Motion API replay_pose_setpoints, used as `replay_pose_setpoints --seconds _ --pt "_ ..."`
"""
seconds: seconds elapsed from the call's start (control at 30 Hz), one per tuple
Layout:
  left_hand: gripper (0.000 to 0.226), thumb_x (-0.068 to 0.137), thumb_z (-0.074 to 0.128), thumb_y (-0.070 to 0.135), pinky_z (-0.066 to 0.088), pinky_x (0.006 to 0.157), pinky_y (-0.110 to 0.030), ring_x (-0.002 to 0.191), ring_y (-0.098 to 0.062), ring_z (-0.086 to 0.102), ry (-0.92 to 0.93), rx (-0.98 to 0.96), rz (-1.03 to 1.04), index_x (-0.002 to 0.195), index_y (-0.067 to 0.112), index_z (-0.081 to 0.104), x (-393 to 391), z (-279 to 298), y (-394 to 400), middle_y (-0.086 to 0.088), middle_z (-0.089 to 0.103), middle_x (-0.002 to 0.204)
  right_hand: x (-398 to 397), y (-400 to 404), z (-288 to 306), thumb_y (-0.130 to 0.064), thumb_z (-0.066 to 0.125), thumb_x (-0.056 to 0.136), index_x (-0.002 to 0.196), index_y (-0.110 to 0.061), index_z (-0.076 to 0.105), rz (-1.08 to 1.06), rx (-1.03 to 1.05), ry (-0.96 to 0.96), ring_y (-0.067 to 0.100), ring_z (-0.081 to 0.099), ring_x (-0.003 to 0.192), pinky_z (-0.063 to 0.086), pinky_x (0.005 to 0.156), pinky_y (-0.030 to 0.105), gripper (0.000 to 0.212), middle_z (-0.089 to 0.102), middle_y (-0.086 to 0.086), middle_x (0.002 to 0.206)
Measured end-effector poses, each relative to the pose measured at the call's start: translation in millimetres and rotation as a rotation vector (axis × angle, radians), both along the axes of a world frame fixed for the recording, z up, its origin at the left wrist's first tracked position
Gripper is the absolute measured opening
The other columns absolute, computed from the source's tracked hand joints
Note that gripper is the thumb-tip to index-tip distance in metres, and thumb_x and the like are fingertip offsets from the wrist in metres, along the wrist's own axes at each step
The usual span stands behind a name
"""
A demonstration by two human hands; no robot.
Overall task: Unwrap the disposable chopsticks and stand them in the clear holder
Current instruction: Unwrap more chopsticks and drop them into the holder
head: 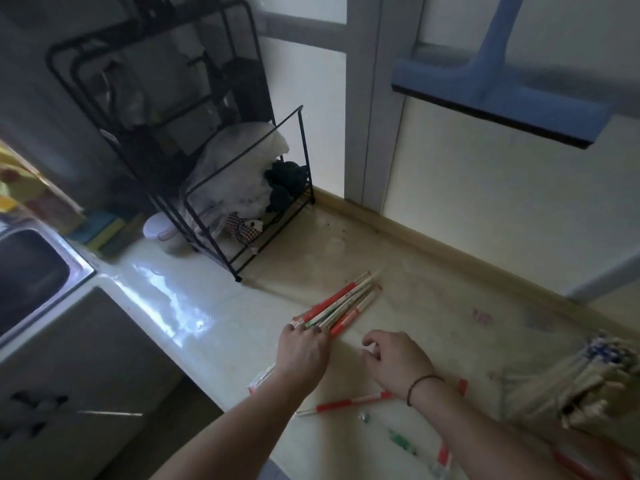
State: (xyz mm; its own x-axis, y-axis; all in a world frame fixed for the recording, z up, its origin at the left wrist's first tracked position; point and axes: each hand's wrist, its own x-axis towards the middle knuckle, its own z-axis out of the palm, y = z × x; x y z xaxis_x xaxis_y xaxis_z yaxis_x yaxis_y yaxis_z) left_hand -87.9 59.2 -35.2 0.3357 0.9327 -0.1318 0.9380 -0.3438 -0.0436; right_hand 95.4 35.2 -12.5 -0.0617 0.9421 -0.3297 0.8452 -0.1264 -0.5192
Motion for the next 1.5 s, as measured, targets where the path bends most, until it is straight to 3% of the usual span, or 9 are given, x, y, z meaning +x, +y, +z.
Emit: replay_pose_setpoints --seconds 0.23,0.47,0.57,0.67,0.77,0.87,1.0,1.2,1.5 --pt "0.015 0.058 0.064 0.025 0.05 0.059 -0.026 0.059 -0.022 0.065 -0.148 -0.024 -0.02 0.071 0.021 0.069 -6.3 -4.1 6.0 0.002 0.069 0.066 1.9 13.9 -9.7 -0.025 0.06 0.087 0.13 -0.025 0.055 0.039 0.195 -0.106 0.02 0.051 0.118 0.049 0.094 0.035 0.043 0.055 -0.004 0.126" --pt "0.011 0.087 0.06 0.026 0.05 0.086 -0.036 0.083 -0.017 0.067 -0.349 0.124 -0.174 0.094 0.031 0.068 -4.8 28.5 -4.0 0.011 0.068 0.096 13.5 12.9 0.0 -0.039 0.074 0.079 0.099 -0.032 0.068 0.207 0.355 -0.388 0.022 0.059 0.105 0.037 0.095 0.042 0.021 0.068 -0.01 0.103" --pt "0.009 0.086 0.069 0.03 0.041 0.103 -0.055 0.094 -0.014 0.066 -0.395 0.249 -0.235 0.094 0.034 0.069 -5.8 55.8 -1.6 0.015 0.068 0.097 23.5 -12.4 12.2 -0.04 0.044 0.098 0.111 -0.032 0.062 0.119 0.259 -0.255 0.015 0.058 0.104 0.034 0.095 0.033 0.023 0.066 -0.011 0.107" --pt "0.027 0.084 0.067 0.047 0.041 0.104 -0.052 0.106 -0.012 0.06 -0.607 0.295 -0.185 0.106 0.032 0.068 5.2 89.0 -2.1 0.012 0.067 0.11 32.4 -53.8 40.6 -0.035 0.054 0.096 0.096 -0.029 0.067 -0.101 0.281 0.087 0.008 0.064 0.078 0.047 0.072 0.025 0.014 0.069 -0.011 0.083" --pt "0.068 0.077 0.069 0.056 0.042 0.105 -0.028 0.129 -0.005 0.047 -1.142 0.052 0.116 0.136 0.029 0.05 41.3 136.0 -20.0 0.008 0.049 0.142 42.1 -95.5 72.3 -0.029 0.064 0.089 0.079 -0.024 0.069 -0.411 0.192 0.588 0.012 0.061 0.049 0.045 0.051 0.024 0.013 0.065 -0.001 0.061" --pt "0.052 0.079 0.067 0.043 0.054 0.096 -0.039 0.11 -0.016 0.066 -1.484 -0.522 0.199 0.126 0.022 0.059 92.4 175.9 -44.4 -0.005 0.065 0.127 57.6 -133.2 97.3 -0.009 0.06 0.092 0.076 -0.024 0.072 -0.571 0.142 0.839 0.025 0.059 0.039 0.04 0.042 0.024 0.025 0.064 0.009 0.058" --pt "0.012 0.092 0.063 0.011 0.06 0.082 -0.046 0.085 -0.029 0.073 -1.516 -0.693 0.113 0.102 0.008 0.07 157.8 203.1 -82.1 -0.011 0.076 0.089 87.0 -182.1 132.9 0.001 0.057 0.091 0.073 -0.011 0.071 -0.691 0.163 0.913 0.029 0.058 0.041 0.043 0.045 0.029 0.025 0.065 0.014 0.057" --pt "0.011 0.092 0.063 0.005 0.061 0.072 -0.037 0.078 -0.029 0.073 -1.555 -0.754 0.09 0.093 0.005 0.074 216.7 209.8 -112.2 -0.014 0.075 0.083 119.5 -248.6 140.7 -0.008 0.065 0.085 0.073 -0.012 0.075 -0.764 0.416 0.695 0.019 0.064 0.044 0.047 0.049 0.009 0.016 0.067 0.008 0.054" --pt "0.013 0.093 0.062 0.005 0.058 0.065 -0.027 0.077 -0.024 0.075 -1.475 -0.842 0.037 0.099 0.0 0.072 247.7 203.6 -142.5 -0.011 0.076 0.084 132.8 -286.3 135.4 0.001 0.064 0.086 0.073 -0.018 0.079 -0.899 0.413 0.846 0.034 0.063 0.044 0.054 0.051 0.041 0.027 0.064 0.02 0.053"
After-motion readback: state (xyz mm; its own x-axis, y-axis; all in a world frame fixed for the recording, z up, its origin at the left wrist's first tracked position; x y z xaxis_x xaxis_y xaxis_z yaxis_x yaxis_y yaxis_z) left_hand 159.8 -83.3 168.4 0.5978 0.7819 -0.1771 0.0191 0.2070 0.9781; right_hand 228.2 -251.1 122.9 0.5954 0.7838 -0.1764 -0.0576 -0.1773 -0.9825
